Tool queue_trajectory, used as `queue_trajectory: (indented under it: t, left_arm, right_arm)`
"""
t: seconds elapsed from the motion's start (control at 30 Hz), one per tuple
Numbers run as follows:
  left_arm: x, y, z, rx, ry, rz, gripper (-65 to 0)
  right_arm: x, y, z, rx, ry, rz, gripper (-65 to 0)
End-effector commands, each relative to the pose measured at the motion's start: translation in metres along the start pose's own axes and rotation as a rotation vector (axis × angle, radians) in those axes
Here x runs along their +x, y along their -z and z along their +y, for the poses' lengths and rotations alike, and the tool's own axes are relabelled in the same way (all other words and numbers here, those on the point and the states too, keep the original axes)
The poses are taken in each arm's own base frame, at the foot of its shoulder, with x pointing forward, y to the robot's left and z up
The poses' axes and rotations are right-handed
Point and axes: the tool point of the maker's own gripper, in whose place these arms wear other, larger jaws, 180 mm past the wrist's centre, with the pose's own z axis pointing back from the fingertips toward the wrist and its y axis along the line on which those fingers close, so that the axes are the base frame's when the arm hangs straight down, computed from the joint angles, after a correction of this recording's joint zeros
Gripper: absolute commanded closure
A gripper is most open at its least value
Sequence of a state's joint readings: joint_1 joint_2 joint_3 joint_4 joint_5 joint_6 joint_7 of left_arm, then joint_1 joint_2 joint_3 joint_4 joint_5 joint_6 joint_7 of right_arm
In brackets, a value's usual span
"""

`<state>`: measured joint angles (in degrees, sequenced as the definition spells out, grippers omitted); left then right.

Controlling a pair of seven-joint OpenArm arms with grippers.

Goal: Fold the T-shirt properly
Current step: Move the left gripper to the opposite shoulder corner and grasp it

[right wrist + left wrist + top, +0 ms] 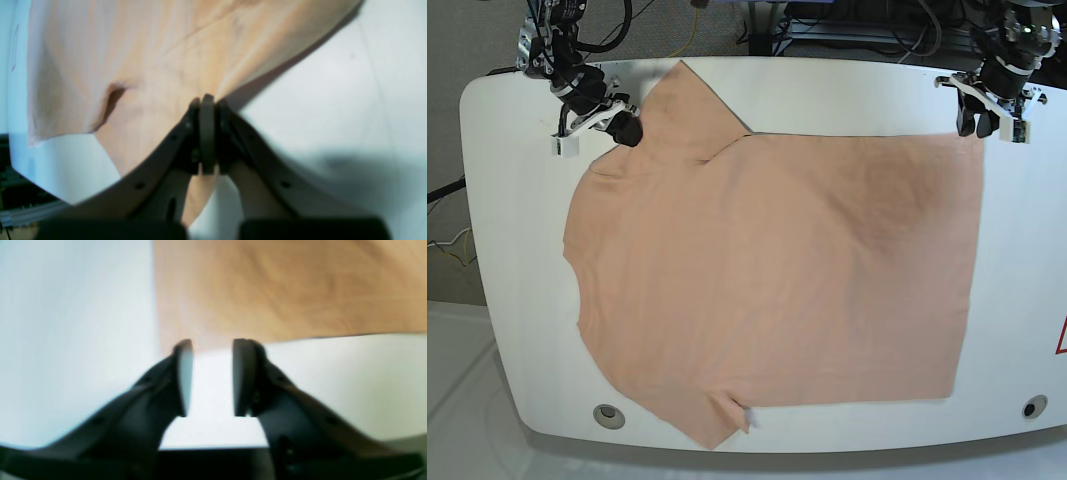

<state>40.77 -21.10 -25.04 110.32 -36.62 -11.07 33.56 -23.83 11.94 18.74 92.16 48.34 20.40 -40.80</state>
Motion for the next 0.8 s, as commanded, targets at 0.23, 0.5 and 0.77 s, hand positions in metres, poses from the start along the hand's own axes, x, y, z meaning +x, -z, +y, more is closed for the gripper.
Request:
queue_trajectory:
  t: [0.23, 0.5, 0.77]
  left_arm:
    - [0.047, -0.009, 0.086, 0.064, -0.110, -0.043, -16.7]
    - [0.046, -0.015, 0.131, 0.104, -0.178, -0.041, -20.6]
    - [0.025, -0.014, 0.188, 0.191, -0.355, -0.028, -20.3]
  right_arm:
    - [0.010, -0.003, 0.003, 0.002, -0.025, -0.022, 0.0]
    - [0.012, -0.003, 0.004, 0.003, -0.029, -0.030, 0.0]
    - [0.013, -0.004, 0.002, -0.006, -0.029, -0.035, 0.0]
